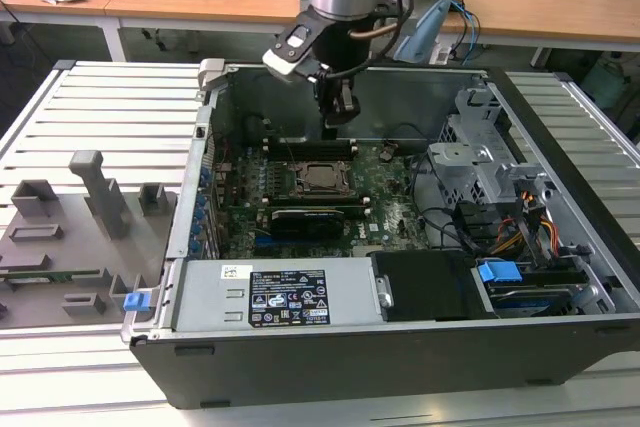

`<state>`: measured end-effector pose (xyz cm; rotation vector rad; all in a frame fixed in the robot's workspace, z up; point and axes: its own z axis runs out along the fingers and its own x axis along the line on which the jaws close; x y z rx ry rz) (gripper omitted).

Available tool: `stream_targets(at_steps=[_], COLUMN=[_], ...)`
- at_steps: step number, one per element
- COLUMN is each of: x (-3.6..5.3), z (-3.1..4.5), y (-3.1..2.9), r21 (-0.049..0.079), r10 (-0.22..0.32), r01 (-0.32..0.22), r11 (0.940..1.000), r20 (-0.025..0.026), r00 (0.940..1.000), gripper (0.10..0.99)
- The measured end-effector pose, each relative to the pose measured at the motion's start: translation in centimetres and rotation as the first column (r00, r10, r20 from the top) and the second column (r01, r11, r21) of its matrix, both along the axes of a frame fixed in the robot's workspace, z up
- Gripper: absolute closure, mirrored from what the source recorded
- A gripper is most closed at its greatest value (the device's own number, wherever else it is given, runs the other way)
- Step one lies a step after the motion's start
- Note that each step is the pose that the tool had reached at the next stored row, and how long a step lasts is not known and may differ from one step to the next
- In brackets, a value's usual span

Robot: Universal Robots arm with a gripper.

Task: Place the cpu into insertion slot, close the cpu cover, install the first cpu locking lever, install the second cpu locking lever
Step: 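Install the first cpu locking lever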

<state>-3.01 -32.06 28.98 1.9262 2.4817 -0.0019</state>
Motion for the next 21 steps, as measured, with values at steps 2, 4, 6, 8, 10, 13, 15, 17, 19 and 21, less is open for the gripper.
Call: stream_targets(at_steps=[2, 4, 6, 8, 10, 13, 15, 17, 19, 21], x=[-0.04, -0.04, -0.04, -0.04, -0.04, -0.04, -0.04, -0.04, -0.04, -0.04], z=[-0.01, -0.02, -0.02, -0.02, -0.02, -0.02, -0.02, -0.02, -0.02, -0.02], y=[0.00, 0.00, 0.00, 0.00, 0.00, 0.00, 0.00, 0.00, 0.00, 0.00], r21=[0.000, 0.000, 0.000, 0.000, 0.000, 0.000, 0.000, 0.000, 0.000, 0.000], r10=[0.077, 0.146, 0.191, 0.221, 0.244, 0.280, 0.312, 0.349, 0.405, 0.443], r01=[-0.077, -0.146, -0.191, -0.221, -0.244, -0.280, -0.312, -0.349, -0.405, -0.443], r11=[0.9971, 0.9893, 0.9816, 0.9753, 0.9699, 0.9599, 0.9500, 0.9370, 0.9143, 0.8963], r20=[0.0000, 0.0000, -0.0001, 0.0000, -0.0001, -0.0001, -0.0001, 0.0000, 0.0000, 0.0000], r00=[0.9971, 0.9893, 0.9816, 0.9753, 0.9699, 0.9599, 0.9500, 0.9370, 0.9143, 0.8963], gripper=[0.980, 0.980, 0.980, 0.980, 0.980, 0.980, 0.980, 0.980, 0.980, 0.980])
